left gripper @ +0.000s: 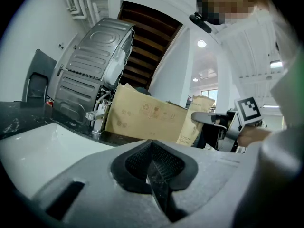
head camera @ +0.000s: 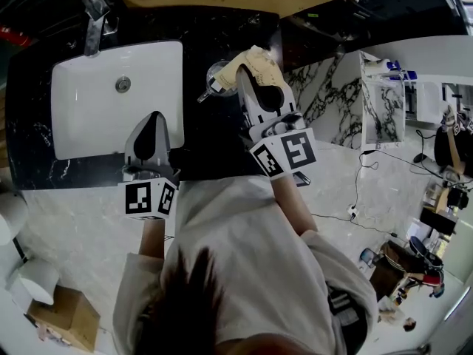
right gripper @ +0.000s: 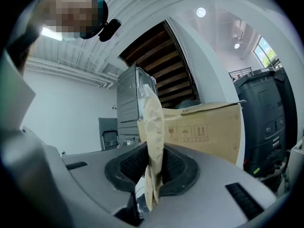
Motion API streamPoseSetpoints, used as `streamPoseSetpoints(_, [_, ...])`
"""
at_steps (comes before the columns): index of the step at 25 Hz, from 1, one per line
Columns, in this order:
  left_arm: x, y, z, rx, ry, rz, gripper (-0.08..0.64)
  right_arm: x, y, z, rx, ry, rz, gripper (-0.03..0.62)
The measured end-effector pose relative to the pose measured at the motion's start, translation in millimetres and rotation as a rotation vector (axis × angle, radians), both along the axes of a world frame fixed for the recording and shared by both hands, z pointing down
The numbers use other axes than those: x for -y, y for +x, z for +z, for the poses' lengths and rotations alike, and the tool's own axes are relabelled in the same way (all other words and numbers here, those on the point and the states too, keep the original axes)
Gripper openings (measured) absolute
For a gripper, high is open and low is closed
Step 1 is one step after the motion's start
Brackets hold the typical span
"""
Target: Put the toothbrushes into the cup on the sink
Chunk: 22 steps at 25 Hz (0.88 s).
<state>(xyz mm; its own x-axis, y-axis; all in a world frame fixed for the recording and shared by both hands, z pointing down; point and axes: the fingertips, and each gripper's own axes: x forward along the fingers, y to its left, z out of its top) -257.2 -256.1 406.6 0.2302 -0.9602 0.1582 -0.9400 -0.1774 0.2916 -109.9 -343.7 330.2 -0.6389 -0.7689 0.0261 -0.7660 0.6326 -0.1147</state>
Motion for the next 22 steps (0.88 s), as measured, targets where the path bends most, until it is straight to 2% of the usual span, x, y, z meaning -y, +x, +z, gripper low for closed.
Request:
streamPoseSetpoints(9, [3,6,-4,0.007,0.007,0.016,0.009,-3,-9,47,-0.057,-0.056,-0.027,0.055])
streamPoseSetpoints(15, [5,8,-7,0.013,0.012,0.016,0.009,-2,-10,75,-0.139,-0.079,-0.019,0.055])
streamPoseSetpoints(22, [8,14,-12,0.023,0.016,0.025,0.009,5,-6,78,-0.133,-0.066,-0.005,0.055])
